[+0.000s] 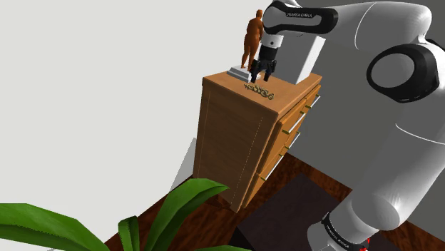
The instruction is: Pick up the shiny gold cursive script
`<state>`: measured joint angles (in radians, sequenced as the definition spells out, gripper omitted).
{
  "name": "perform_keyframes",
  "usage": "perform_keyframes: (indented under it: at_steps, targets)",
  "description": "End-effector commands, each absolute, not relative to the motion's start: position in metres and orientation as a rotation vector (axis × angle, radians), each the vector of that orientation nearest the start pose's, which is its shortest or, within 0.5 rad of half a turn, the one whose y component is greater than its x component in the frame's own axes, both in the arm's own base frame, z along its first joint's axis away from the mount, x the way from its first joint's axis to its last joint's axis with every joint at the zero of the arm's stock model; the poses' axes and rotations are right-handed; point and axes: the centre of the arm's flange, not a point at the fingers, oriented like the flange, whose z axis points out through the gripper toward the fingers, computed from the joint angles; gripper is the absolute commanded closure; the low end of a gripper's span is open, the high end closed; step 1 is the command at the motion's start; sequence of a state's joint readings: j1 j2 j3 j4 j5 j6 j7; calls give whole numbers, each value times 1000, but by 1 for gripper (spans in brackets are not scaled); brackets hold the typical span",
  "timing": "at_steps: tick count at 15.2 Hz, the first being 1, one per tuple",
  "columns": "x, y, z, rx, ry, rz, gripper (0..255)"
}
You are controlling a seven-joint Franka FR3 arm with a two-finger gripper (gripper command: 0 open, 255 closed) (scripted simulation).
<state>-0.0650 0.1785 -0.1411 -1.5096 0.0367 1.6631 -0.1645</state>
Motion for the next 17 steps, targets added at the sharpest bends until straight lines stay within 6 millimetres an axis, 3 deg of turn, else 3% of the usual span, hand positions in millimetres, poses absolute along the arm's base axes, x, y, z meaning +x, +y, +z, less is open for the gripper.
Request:
perform_keyframes:
  at_steps: [1,7,9,10,17]
  targets:
    - [608,-116,553,-3122,70,29,0]
    - [608,-116,519,-3122,70,29,0]
    - [608,-116,519,-3122,70,29,0]
    - [608,-116,518,-3122,70,29,255]
    - [608,-116,518,-3122,70,29,255]
